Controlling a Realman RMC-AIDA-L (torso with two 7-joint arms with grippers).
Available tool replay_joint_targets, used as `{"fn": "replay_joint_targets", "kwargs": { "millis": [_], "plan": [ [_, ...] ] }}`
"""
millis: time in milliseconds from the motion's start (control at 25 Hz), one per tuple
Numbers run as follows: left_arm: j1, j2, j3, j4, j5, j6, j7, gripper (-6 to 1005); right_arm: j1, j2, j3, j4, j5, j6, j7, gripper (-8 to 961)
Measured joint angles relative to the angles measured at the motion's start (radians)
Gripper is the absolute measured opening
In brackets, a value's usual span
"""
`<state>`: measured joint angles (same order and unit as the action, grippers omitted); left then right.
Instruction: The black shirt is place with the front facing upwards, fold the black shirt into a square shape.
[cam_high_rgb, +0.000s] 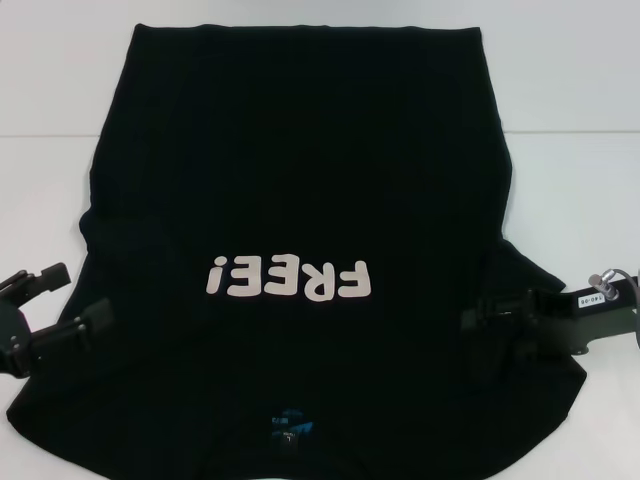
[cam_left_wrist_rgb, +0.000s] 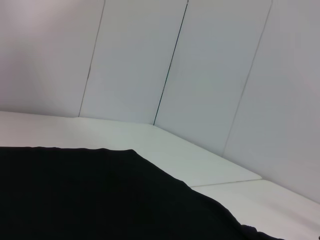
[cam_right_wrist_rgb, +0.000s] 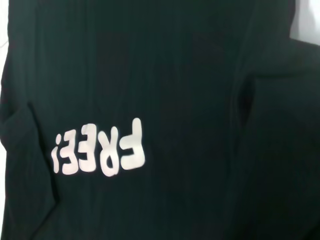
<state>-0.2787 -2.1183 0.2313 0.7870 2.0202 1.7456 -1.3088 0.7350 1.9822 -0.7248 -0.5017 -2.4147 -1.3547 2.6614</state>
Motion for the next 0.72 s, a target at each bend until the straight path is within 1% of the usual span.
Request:
{"fn": "replay_joint_targets", "kwargs": {
  "millis": [720],
  "plan": [
    [-0.005, 0.002, -0.001, 0.001, 0.0, 0.002, -0.007, 885, 0.028, 0.001, 0.004, -0.004, 0.006, 0.017, -0.001, 942]
  ]
}}
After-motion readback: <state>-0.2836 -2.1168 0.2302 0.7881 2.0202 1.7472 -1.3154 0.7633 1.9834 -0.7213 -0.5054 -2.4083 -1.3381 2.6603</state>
